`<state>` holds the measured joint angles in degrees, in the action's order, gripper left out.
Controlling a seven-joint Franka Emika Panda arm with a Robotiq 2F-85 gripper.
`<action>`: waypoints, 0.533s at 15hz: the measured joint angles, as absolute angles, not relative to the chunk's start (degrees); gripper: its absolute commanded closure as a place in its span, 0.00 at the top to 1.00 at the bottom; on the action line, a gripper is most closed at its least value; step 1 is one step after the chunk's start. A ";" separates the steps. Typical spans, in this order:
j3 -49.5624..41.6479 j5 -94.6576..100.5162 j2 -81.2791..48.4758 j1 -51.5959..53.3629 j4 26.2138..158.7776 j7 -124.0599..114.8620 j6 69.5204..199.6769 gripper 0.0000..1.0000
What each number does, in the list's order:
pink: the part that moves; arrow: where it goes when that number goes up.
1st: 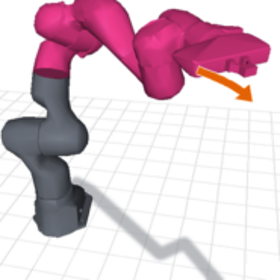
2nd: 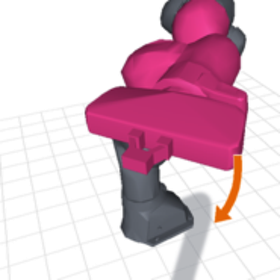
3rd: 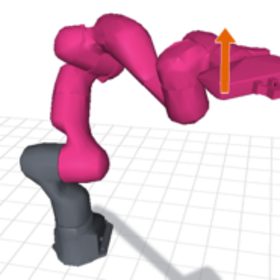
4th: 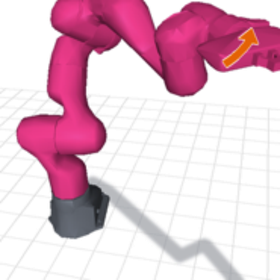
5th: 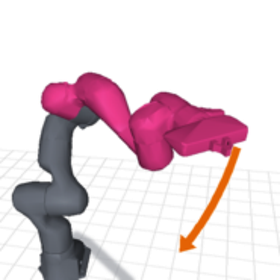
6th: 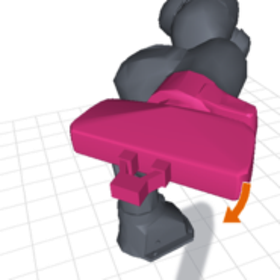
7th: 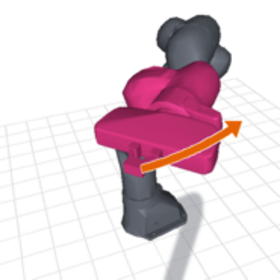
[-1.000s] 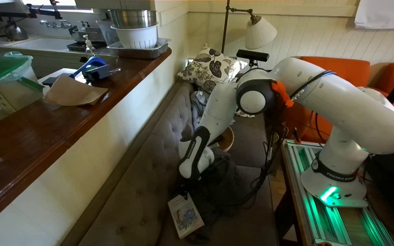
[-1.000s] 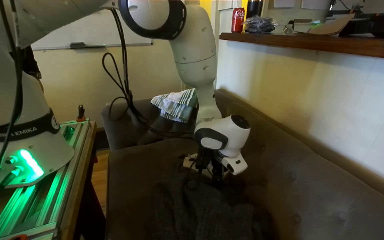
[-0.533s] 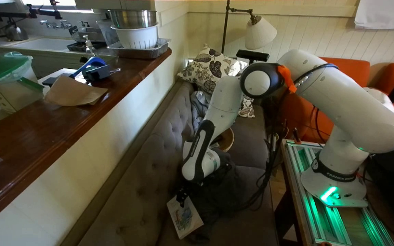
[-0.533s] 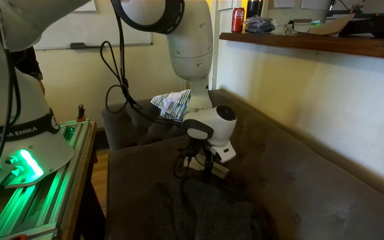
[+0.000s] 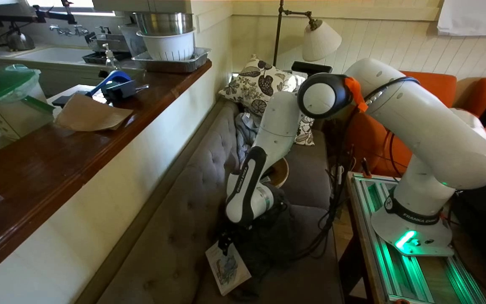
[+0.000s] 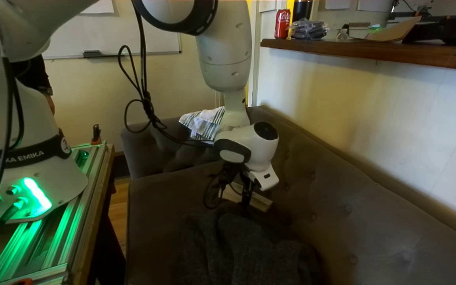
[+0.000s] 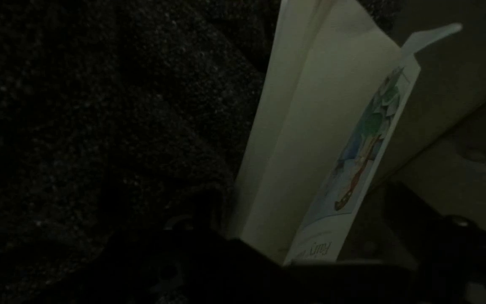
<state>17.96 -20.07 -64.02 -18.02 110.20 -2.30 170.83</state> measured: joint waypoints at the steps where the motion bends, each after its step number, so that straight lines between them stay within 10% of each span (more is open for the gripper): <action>1: 18.03 -19.97 -64.02 -18.03 110.21 -1.96 171.21 1.00; 8: 17.55 -19.81 -63.77 -16.77 110.70 -2.01 172.03 1.00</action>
